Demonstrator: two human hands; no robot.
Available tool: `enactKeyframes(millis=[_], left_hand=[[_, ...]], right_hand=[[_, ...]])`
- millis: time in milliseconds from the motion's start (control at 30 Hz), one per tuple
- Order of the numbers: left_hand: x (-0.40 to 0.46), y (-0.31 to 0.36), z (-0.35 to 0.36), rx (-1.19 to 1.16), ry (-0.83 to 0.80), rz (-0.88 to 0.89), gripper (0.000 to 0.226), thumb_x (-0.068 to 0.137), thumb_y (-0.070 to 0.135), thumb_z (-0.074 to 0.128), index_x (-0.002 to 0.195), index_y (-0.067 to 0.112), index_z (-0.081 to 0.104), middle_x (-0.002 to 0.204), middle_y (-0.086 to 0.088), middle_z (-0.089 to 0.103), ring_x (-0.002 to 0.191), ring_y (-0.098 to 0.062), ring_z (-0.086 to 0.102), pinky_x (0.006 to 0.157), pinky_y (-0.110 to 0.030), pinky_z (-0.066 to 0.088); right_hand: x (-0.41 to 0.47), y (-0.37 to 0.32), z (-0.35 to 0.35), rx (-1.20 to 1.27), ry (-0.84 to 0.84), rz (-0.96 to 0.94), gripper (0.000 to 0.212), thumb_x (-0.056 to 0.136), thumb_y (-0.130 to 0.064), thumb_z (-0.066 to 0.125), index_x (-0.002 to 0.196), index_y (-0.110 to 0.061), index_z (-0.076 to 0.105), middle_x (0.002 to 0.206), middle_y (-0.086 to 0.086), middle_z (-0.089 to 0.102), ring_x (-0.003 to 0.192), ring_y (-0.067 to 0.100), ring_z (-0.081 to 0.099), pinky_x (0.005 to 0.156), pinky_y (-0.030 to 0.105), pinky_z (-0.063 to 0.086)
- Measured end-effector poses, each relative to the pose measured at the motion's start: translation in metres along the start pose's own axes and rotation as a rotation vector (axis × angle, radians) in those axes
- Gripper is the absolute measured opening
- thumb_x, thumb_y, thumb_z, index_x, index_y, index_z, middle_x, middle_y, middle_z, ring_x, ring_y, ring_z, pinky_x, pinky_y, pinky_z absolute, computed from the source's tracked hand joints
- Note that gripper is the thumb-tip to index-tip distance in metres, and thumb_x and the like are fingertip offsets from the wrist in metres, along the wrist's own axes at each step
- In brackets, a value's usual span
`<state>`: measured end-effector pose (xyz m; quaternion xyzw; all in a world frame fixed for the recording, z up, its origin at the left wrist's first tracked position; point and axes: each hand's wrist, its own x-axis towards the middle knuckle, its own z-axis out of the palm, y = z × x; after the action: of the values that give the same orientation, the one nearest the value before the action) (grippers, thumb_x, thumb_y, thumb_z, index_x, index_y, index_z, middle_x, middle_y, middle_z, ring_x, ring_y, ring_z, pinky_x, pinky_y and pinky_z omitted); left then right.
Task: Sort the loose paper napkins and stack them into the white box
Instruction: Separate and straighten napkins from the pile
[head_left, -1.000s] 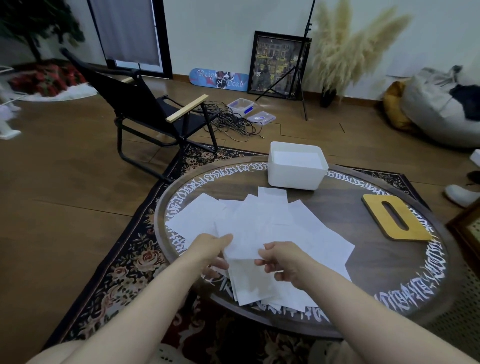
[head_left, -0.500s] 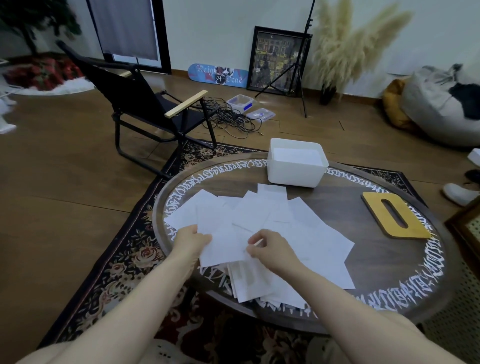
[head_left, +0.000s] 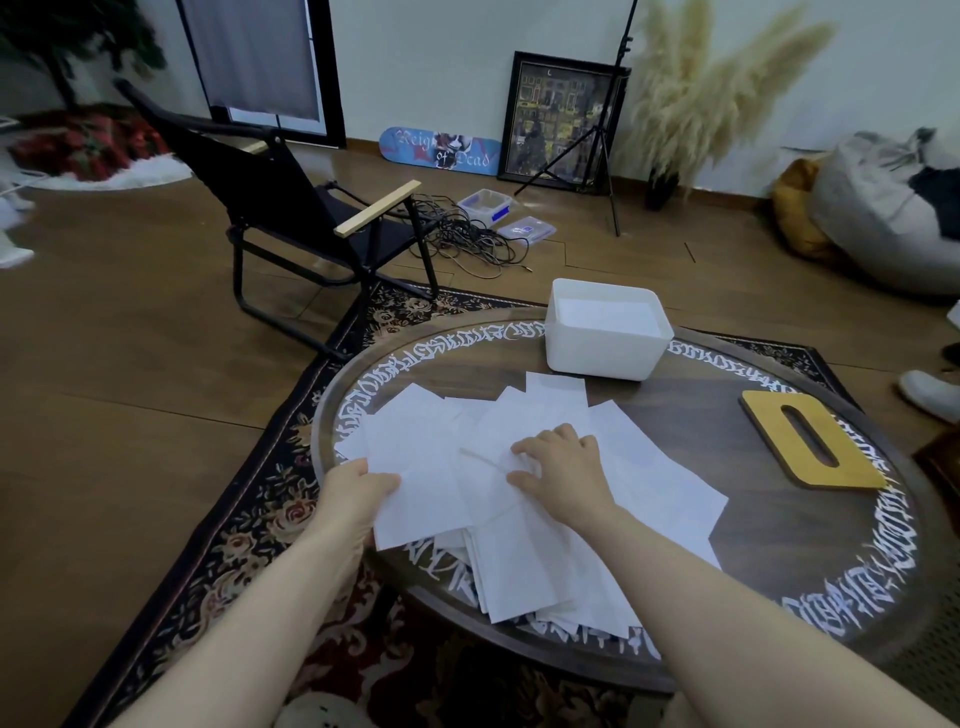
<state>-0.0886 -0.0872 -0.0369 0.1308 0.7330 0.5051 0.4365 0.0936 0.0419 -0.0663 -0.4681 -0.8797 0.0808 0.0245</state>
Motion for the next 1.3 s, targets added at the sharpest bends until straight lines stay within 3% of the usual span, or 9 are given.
enactKeyframes(millis=[133,300,533,700,833,1067,1133,1233,1300], left_hand=[[0.0,0.003,-0.002,-0.006,-0.004,-0.006,0.024,0.092,-0.003,0.054,0.115,-0.002,0.06,0.113,-0.017,0.064,0.1,-0.034,0.061,0.088,-0.042,0.051],[-0.006,0.008,0.001,-0.041,-0.006,-0.001,0.019,0.093,-0.005,0.051,0.106,0.005,0.06,0.1,-0.013,0.062,0.092,-0.031,0.06,0.086,-0.042,0.052],[-0.008,0.004,0.006,0.003,-0.016,0.023,0.025,0.092,-0.006,0.052,0.114,-0.003,0.061,0.107,-0.016,0.063,0.1,-0.034,0.06,0.087,-0.041,0.051],[-0.013,0.001,0.015,0.059,-0.034,0.055,0.016,0.091,-0.006,0.051,0.098,0.003,0.061,0.099,-0.013,0.063,0.09,-0.03,0.06,0.074,-0.033,0.05],[-0.017,0.003,0.024,0.075,-0.057,0.077,0.017,0.091,-0.006,0.05,0.091,0.007,0.06,0.085,-0.006,0.063,0.078,-0.024,0.06,0.065,-0.028,0.049],[-0.025,0.006,0.044,0.109,-0.086,0.1,0.016,0.09,-0.007,0.051,0.097,0.004,0.061,0.095,-0.012,0.063,0.082,-0.028,0.059,0.067,-0.03,0.049],[-0.027,0.006,0.049,0.113,-0.102,0.093,0.016,0.09,-0.007,0.051,0.097,0.005,0.061,0.097,-0.012,0.063,0.085,-0.028,0.059,0.072,-0.031,0.048],[-0.028,0.006,0.054,0.11,-0.134,0.094,0.017,0.089,-0.008,0.051,0.096,0.003,0.062,0.101,-0.014,0.064,0.09,-0.031,0.06,0.079,-0.036,0.05],[-0.028,0.007,0.054,0.106,-0.138,0.093,0.017,0.089,-0.007,0.052,0.097,0.004,0.062,0.102,-0.014,0.065,0.093,-0.032,0.062,0.082,-0.039,0.051]], right_hand=[[0.001,0.001,-0.001,-0.103,0.077,-0.087,0.03,0.095,-0.035,0.047,0.117,-0.026,0.064,0.106,-0.008,0.066,0.112,0.017,0.043,0.087,0.031,0.023],[0.0,0.005,-0.002,-0.134,0.142,-0.127,0.031,0.093,-0.017,0.043,0.104,-0.025,0.071,0.092,-0.007,0.069,0.104,0.017,0.045,0.08,0.032,0.022],[-0.017,0.02,-0.015,-0.081,0.109,-0.192,0.028,0.095,-0.016,0.048,0.109,-0.028,0.07,0.103,-0.007,0.065,0.11,0.017,0.043,0.076,0.027,0.02],[-0.037,0.045,-0.027,-0.031,-0.025,-0.188,0.019,0.093,-0.021,0.055,0.1,-0.03,0.07,0.11,-0.011,0.06,0.112,0.012,0.042,0.077,0.025,0.025],[-0.052,0.073,-0.037,0.026,-0.125,-0.142,0.013,0.09,-0.023,0.062,0.09,-0.032,0.071,0.104,-0.015,0.056,0.107,0.011,0.044,0.088,0.028,0.037],[-0.073,0.097,-0.051,0.101,-0.265,-0.057,0.029,0.087,-0.007,0.054,0.081,-0.031,0.068,0.11,-0.013,0.057,0.108,0.007,0.044,0.093,0.027,0.04],[-0.074,0.094,-0.051,0.196,-0.253,0.018,0.037,0.084,0.0,0.044,0.082,-0.028,0.068,0.109,-0.009,0.056,0.101,0.01,0.051,0.089,0.032,0.046],[-0.071,0.089,-0.044,0.375,-0.196,0.166,0.038,0.085,-0.001,0.038,0.088,-0.027,0.066,0.1,-0.008,0.059,0.079,0.012,0.058,0.067,0.027,0.049],[-0.066,0.085,-0.036,0.417,-0.157,0.22,0.027,0.089,-0.009,0.044,0.094,-0.029,0.062,0.104,-0.006,0.061,0.08,0.013,0.061,0.068,0.029,0.05]])
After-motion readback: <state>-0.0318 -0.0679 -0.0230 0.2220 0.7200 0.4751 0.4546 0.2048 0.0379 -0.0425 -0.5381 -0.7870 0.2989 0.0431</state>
